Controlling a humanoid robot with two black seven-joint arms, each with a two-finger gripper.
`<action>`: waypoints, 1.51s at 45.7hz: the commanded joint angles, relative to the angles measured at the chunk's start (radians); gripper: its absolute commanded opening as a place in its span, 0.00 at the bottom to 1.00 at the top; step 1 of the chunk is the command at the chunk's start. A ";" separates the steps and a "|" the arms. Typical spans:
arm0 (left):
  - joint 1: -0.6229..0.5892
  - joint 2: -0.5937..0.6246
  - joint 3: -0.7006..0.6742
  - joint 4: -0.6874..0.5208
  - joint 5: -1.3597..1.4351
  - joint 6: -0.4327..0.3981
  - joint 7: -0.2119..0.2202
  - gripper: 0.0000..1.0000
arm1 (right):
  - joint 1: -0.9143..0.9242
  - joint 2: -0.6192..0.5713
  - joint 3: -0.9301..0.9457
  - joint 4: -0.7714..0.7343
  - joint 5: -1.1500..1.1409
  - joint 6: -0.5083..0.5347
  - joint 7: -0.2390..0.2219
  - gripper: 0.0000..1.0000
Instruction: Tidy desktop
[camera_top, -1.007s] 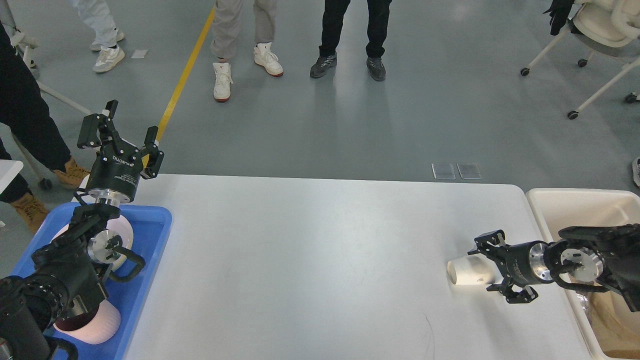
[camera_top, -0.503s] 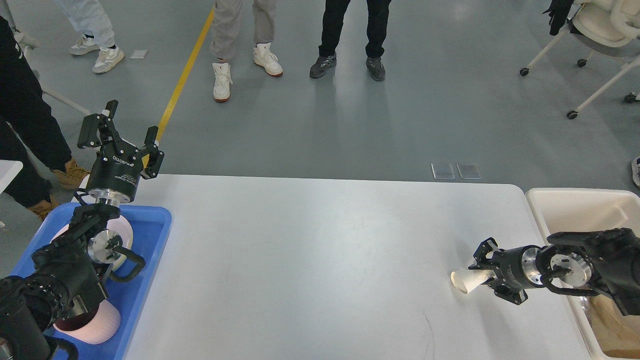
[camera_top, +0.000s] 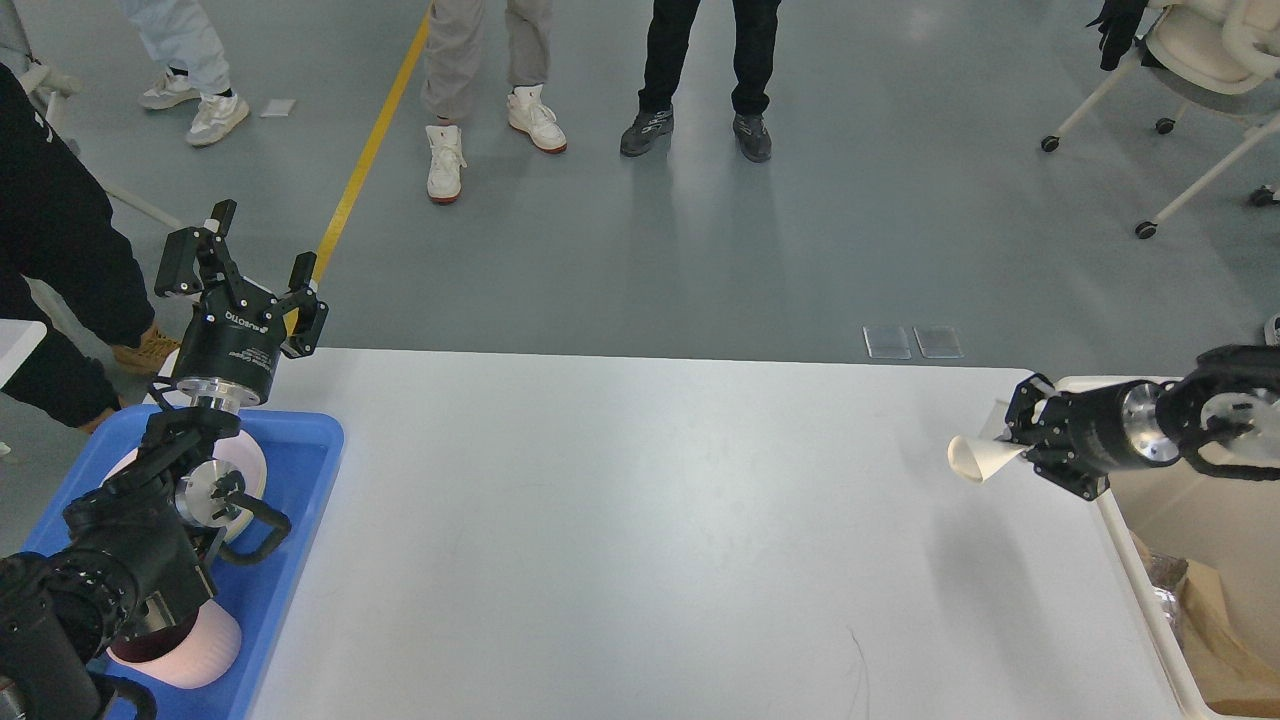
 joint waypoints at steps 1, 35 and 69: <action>0.000 -0.001 0.000 0.000 0.000 0.000 0.000 0.96 | 0.171 -0.050 -0.053 0.002 -0.002 0.104 0.000 0.00; 0.000 -0.001 0.000 0.000 0.000 0.000 0.000 0.96 | 0.125 -0.112 -0.072 -0.243 -0.136 -0.044 0.002 0.00; 0.000 -0.001 0.000 0.000 0.000 0.000 0.000 0.96 | -0.539 -0.006 0.146 -0.532 -0.134 -0.443 0.006 0.93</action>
